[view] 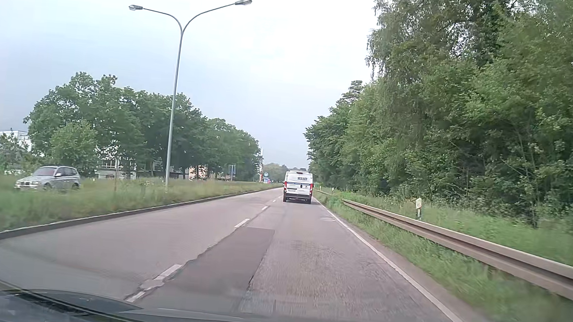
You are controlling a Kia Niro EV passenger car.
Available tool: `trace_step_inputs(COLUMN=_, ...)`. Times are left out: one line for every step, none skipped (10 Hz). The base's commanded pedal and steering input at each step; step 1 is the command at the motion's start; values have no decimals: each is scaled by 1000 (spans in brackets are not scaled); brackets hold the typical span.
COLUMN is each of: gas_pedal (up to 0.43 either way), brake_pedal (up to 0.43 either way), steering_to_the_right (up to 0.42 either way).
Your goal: Follow the waypoints while adhering to traffic rules and regulations
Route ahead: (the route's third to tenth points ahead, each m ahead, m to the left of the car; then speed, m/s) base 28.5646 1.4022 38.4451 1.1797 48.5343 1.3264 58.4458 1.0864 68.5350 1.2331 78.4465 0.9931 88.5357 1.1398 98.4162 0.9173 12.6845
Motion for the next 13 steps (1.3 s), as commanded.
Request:
trace_step_inputs(gas_pedal=177, brake_pedal=0, steering_to_the_right=2)
trace_step_inputs(gas_pedal=177, brake_pedal=0, steering_to_the_right=2)
trace_step_inputs(gas_pedal=177, brake_pedal=0, steering_to_the_right=3)
trace_step_inputs(gas_pedal=177, brake_pedal=0, steering_to_the_right=2)
trace_step_inputs(gas_pedal=177, brake_pedal=0, steering_to_the_right=1)
trace_step_inputs(gas_pedal=177, brake_pedal=0, steering_to_the_right=1)
trace_step_inputs(gas_pedal=177, brake_pedal=0, steering_to_the_right=1)
trace_step_inputs(gas_pedal=177, brake_pedal=0, steering_to_the_right=1)
trace_step_inputs(gas_pedal=177, brake_pedal=0, steering_to_the_right=1)
trace_step_inputs(gas_pedal=177, brake_pedal=0, steering_to_the_right=1)
trace_step_inputs(gas_pedal=177, brake_pedal=0, steering_to_the_right=0)
trace_step_inputs(gas_pedal=177, brake_pedal=0, steering_to_the_right=0)
trace_step_inputs(gas_pedal=177, brake_pedal=0, steering_to_the_right=0)
